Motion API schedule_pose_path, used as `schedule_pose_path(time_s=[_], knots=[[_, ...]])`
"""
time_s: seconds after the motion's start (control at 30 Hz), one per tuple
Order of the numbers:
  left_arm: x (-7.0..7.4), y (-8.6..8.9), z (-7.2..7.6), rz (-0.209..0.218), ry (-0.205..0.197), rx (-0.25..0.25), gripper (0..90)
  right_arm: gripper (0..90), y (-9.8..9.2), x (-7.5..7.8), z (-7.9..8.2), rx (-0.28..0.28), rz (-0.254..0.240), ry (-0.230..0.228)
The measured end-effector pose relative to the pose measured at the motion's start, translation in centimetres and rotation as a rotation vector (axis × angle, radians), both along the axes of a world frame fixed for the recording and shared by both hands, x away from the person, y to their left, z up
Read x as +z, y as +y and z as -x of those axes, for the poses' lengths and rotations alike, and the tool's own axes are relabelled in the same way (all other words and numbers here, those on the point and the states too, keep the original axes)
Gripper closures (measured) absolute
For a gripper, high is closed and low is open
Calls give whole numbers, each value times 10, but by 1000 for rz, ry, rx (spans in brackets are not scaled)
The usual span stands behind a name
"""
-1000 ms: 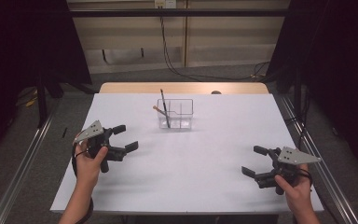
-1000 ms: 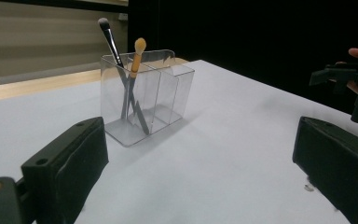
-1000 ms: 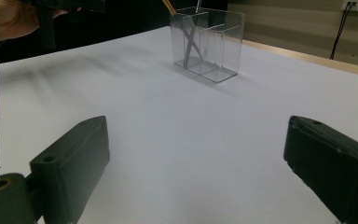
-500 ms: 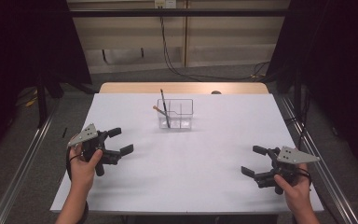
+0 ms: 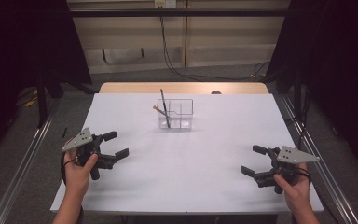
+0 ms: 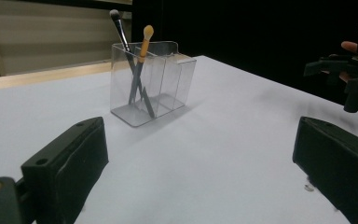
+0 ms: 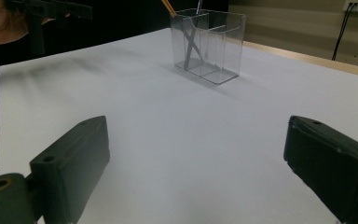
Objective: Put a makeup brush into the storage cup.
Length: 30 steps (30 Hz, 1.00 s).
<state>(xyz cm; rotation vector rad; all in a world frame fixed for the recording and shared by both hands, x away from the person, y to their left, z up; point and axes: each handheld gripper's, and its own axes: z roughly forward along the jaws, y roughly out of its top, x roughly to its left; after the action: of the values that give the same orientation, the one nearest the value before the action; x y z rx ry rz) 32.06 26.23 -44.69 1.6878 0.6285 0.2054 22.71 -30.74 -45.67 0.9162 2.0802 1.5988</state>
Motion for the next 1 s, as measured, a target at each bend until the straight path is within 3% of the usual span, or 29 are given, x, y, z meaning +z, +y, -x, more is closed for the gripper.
schedule_pose_path(time_s=[1.0], knots=[[-1,15,17,-43,-33,18,32,62,-7,-2,-3,-31,-25,4]])
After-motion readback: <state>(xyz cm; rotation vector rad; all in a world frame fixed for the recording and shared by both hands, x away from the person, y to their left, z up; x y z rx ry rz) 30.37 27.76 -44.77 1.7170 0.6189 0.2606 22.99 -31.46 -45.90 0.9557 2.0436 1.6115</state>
